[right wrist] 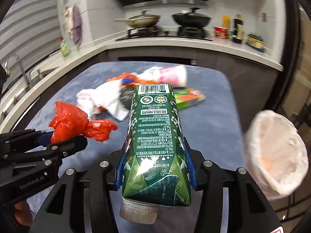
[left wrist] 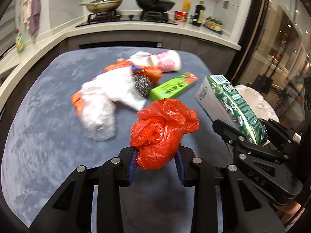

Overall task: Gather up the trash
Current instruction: 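Carry the red bag and green carton over the bin and release both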

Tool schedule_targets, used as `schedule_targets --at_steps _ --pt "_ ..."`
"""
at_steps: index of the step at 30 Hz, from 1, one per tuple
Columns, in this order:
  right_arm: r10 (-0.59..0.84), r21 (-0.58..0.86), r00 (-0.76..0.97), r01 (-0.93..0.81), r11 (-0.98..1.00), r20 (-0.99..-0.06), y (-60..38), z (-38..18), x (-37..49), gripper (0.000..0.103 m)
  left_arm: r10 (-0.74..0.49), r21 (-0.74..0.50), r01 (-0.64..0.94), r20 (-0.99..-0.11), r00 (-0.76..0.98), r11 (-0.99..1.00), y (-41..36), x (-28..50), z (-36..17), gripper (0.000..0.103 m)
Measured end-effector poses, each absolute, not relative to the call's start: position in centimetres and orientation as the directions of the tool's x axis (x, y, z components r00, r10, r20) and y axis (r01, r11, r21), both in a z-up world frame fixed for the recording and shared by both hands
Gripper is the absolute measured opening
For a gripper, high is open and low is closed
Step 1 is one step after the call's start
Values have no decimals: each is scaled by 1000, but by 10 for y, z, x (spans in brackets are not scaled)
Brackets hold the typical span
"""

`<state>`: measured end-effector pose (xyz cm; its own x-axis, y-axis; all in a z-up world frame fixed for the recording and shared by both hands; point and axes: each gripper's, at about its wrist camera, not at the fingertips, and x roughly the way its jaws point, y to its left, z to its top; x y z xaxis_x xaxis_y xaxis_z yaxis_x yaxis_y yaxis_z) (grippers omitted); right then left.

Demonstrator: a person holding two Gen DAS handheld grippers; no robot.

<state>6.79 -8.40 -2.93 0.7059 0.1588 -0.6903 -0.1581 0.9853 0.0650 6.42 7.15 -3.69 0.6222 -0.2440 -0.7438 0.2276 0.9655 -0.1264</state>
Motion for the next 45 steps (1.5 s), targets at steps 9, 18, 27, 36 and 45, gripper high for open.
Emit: schedule_targets --at_steps 9,18,27,36,45 --pt "-10 54 750 61 997 -661 -166 -8 32 48 -340 -132 362 -722 603 923 -2 63 -17 32" --pt "-157 74 729 273 959 -666 -252 -11 9 48 -431 -134 505 -727 535 853 -100 82 -16 32" --pt "-194 104 690 365 925 -697 -311 -34 17 48 -469 -151 579 -758 452 801 -181 112 -34 32" --pt "-193 126 667 398 908 -719 -345 -59 50 48 -435 -123 594 -798 417 795 -238 137 -59 32" --pt "-217 108 636 431 896 -740 -362 -76 77 49 -432 -162 583 -826 362 796 -258 157 -77 50"
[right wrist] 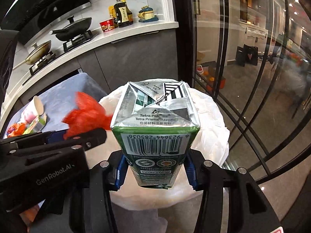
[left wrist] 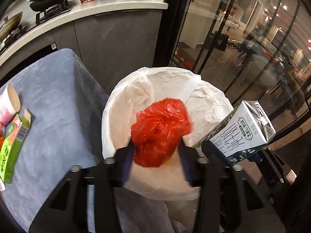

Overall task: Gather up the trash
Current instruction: 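Carry the red bag and green carton over the bin and release both, then return both tools to the table and grasp the clear plastic bag with the left tool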

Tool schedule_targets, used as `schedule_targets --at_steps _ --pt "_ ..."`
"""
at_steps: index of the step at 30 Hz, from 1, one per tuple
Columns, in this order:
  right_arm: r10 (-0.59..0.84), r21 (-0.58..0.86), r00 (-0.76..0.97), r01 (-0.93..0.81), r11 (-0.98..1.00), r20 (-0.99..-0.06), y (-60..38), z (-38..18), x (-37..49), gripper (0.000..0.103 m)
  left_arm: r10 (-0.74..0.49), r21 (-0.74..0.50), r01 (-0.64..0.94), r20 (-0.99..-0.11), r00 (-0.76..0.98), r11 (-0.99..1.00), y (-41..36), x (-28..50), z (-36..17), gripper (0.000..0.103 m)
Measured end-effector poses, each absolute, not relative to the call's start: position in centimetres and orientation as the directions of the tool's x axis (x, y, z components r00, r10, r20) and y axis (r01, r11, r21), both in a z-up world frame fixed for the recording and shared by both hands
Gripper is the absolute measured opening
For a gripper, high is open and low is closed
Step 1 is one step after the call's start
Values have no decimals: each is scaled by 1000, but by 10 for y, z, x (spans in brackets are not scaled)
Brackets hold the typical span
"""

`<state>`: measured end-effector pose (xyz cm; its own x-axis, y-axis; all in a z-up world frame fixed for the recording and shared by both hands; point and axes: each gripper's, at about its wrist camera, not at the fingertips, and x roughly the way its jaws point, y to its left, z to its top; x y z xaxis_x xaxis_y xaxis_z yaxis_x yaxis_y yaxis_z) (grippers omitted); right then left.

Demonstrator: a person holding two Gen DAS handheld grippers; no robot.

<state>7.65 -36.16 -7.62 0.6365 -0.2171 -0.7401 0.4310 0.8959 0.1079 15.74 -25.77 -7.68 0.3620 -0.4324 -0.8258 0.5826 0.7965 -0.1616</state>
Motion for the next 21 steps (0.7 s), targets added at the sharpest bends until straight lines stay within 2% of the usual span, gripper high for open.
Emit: schedule_targets --at_steps 5,13,17,21 --pt "-268 85 647 459 884 -714 -362 -70 72 64 -452 -186 559 -805 385 808 -250 158 -69 68" --pt "-297 66 689 447 892 -661 -343 -39 61 76 -473 -218 505 -754 456 835 -207 157 -37 69" --pt "-296 48 715 418 907 -633 -321 -18 56 80 -449 -194 472 -725 521 860 -174 150 -19 75" --pt "-275 43 747 375 926 -605 -293 -1 51 84 -417 -176 429 -708 570 886 -137 144 -6 76"
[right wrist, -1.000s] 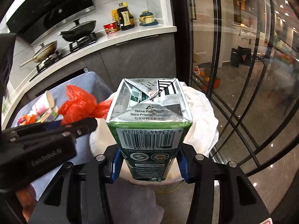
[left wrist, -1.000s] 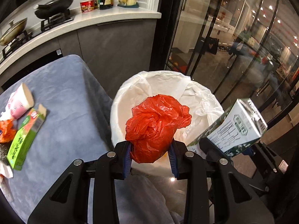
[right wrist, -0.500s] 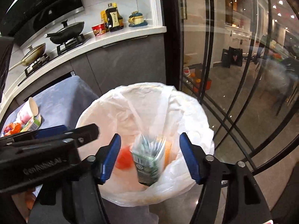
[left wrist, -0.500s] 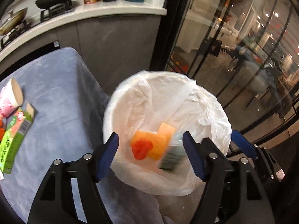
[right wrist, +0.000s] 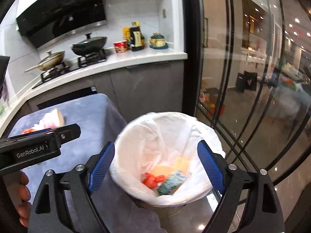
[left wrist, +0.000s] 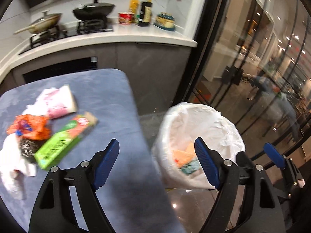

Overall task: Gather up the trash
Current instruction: 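Return both tools to the table and grasp the clear plastic bag with the left tool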

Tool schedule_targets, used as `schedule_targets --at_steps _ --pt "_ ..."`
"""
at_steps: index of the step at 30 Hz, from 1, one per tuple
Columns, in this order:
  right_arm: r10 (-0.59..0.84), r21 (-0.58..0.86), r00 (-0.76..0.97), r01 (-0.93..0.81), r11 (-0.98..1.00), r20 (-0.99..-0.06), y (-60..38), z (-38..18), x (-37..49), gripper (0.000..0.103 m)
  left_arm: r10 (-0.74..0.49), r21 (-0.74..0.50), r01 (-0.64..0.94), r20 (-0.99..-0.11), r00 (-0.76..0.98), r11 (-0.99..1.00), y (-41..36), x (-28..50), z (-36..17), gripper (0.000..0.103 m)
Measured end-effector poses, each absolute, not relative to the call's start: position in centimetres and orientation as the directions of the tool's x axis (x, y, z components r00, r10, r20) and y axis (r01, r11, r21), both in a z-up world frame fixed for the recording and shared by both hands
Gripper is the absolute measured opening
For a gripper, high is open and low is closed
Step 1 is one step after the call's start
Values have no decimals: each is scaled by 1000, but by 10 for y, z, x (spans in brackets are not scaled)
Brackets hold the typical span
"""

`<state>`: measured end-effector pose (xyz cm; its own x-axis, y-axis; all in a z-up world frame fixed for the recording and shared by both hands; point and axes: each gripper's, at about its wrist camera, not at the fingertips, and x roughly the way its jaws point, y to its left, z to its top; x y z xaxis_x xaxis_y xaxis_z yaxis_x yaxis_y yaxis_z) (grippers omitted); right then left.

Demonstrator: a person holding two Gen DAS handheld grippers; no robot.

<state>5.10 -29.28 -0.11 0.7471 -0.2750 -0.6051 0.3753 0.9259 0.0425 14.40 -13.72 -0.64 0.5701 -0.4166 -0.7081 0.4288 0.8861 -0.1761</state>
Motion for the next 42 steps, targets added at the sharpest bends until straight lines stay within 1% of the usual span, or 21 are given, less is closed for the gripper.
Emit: schedule_targets --at_steps 1,2,4,8,12,15,20,23,29,30,32,33,35,36,40,42 --pt "-268 43 752 366 930 -602 -288 2 50 84 -402 -168 413 -704 585 895 -125 143 -3 77" --pt "-253 45 761 347 937 -597 -277 7 49 84 -389 -159 401 -702 597 902 -117 142 -1 81" --pt "-229 53 772 321 946 -592 -264 12 49 84 -344 -130 359 -690 637 924 -91 138 3 87" --pt "-155 79 797 245 966 -584 -225 19 48 84 -259 -91 273 -686 680 958 -42 133 5 90" --pt "-99 83 806 181 980 -584 -188 19 51 85 -155 -74 145 -698 699 987 25 128 -3 91" --pt "-52 91 805 131 987 -591 -157 14 55 85 -91 -65 63 -716 693 996 69 124 -12 92" --pt "1 98 805 71 993 -593 -111 7 61 85 -3 -27 -25 -738 674 999 125 123 -30 92" --pt "25 105 802 48 993 -596 -90 3 65 85 -13 -44 -30 -752 659 999 146 123 -40 92" --pt "43 104 799 24 994 -600 -63 -4 71 85 -63 -90 -9 -764 642 996 155 134 -58 91" --pt "47 103 795 20 995 -605 -60 -5 73 85 -69 -94 -5 -767 638 996 153 138 -61 87" --pt "49 99 787 15 995 -615 -55 -9 76 85 -86 -106 5 -777 624 994 152 146 -69 75" --pt "49 96 785 13 995 -617 -52 -10 78 85 -94 -114 7 -782 616 993 151 150 -71 72" --pt "48 89 781 10 996 -623 -47 -13 81 85 -112 -132 10 -794 598 991 150 155 -78 59" --pt "48 87 779 8 996 -625 -45 -14 82 85 -118 -139 11 -799 590 990 150 156 -80 56" --pt "55 86 772 -1 996 -633 -40 -17 88 85 -145 -165 18 -803 578 986 154 155 -84 31" --pt "63 90 769 -7 996 -636 -37 -18 91 85 -160 -178 26 -798 582 984 158 152 -82 26"
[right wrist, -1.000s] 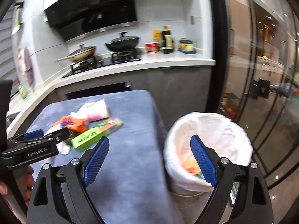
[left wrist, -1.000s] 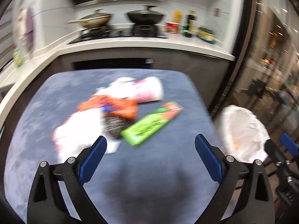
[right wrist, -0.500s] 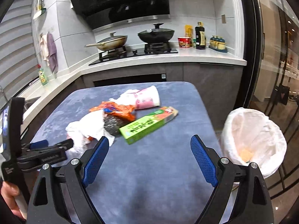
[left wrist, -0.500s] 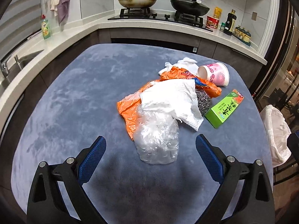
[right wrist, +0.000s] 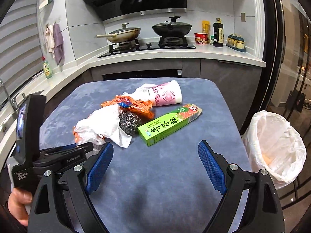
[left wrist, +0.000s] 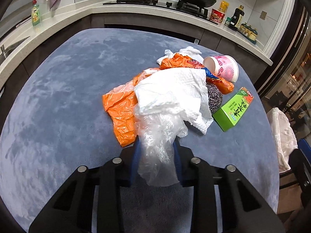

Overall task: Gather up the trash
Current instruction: 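Return both tools to the table and grasp the clear plastic bag with the left tool, then grasp the white paper towel with the right tool while the left tool holds the clear bag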

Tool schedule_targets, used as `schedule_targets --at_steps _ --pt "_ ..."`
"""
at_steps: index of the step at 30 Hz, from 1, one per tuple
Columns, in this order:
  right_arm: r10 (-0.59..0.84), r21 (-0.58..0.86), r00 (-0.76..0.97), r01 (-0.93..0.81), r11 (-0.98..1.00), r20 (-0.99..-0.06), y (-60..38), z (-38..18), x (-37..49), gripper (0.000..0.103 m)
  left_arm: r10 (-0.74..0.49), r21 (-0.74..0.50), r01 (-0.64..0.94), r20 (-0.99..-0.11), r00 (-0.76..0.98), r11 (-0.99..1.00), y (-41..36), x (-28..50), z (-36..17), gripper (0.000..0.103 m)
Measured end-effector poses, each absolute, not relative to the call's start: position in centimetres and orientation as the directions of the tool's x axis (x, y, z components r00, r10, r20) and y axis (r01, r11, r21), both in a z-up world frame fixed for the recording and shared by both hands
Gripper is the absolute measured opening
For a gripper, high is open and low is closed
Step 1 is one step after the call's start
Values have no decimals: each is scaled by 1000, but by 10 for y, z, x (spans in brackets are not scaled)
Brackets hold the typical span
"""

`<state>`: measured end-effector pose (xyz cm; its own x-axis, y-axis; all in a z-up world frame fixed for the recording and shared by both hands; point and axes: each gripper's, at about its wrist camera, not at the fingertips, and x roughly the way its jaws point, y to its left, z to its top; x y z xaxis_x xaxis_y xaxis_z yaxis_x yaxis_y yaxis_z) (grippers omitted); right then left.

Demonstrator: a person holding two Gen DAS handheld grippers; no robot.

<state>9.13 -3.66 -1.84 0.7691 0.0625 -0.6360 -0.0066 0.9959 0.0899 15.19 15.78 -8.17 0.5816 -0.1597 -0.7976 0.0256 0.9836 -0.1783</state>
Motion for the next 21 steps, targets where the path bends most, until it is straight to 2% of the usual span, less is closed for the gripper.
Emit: schedule_targets --at_steps 5,13,21 --pt "94 102 765 -37 994 -637 -23 -21 102 85 -171 -189 34 -780 602 981 169 139 -70 21" --pt "164 128 749 -105 986 -642 7 -29 123 85 -166 -210 7 -753 637 978 200 123 -50 20" --pt "230 155 698 -170 973 -678 43 -53 142 84 -147 -222 -45 -769 622 974 231 119 -58 20"
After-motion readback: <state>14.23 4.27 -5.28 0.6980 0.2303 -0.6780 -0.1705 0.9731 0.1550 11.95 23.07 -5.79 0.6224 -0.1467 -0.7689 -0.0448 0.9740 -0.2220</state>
